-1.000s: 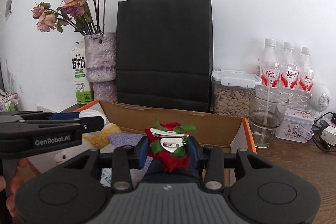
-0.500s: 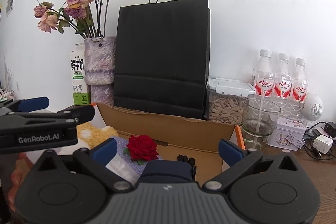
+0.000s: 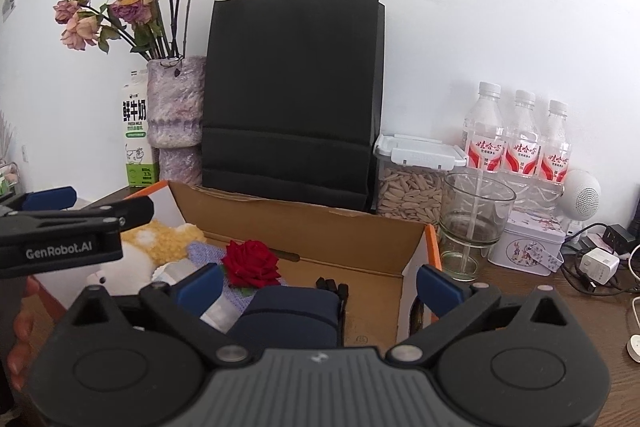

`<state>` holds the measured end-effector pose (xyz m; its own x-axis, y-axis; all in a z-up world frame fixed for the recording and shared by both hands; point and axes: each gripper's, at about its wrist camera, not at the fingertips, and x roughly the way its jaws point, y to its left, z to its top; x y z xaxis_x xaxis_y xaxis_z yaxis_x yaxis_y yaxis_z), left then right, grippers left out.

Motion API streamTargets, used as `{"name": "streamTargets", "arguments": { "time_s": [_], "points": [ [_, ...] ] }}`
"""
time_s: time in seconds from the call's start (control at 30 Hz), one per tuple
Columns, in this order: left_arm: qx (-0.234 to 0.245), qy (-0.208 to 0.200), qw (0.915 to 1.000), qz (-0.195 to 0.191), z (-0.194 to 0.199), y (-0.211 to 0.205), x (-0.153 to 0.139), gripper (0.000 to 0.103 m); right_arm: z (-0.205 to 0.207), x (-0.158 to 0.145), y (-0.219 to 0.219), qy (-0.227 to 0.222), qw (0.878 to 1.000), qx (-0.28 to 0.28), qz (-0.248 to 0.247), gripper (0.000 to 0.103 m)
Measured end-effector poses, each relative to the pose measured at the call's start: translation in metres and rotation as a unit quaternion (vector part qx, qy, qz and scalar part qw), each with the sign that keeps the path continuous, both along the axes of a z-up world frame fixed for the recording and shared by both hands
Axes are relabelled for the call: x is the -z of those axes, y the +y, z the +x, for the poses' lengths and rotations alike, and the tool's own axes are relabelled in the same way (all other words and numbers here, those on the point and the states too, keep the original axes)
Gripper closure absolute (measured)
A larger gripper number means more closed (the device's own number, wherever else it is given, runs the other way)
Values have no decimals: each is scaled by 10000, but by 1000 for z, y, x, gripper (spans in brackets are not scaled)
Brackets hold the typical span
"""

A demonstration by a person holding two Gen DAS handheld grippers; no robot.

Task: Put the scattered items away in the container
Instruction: 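Open both grippers to drop the cap and rose into the box, then withdraw both grippers from the box back toward the table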

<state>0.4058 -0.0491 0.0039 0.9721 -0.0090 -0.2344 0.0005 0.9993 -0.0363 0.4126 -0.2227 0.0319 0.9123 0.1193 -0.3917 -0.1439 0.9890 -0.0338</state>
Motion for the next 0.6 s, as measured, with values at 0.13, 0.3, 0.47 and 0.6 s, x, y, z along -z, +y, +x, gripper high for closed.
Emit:
{"name": "streamTargets", "arguments": {
  "time_s": [0.13,0.3,0.47,0.6],
  "points": [
    [1,-46,10000,10,-3,-2,1,0,-3,-1,-2,-62,10000,-20,-39,0],
    [-47,-95,9999,-47,-12,1,-1,0,-12,-7,5,-211,9996,-102,-155,0],
    [-149,-57,9997,-158,-33,9,-3,0,-38,-18,8,-483,9987,-99,-127,0],
    [-114,27,9995,-305,-52,12,-5,0,-58,-18,11,-436,9988,-30,-202,0]
  ]
}}
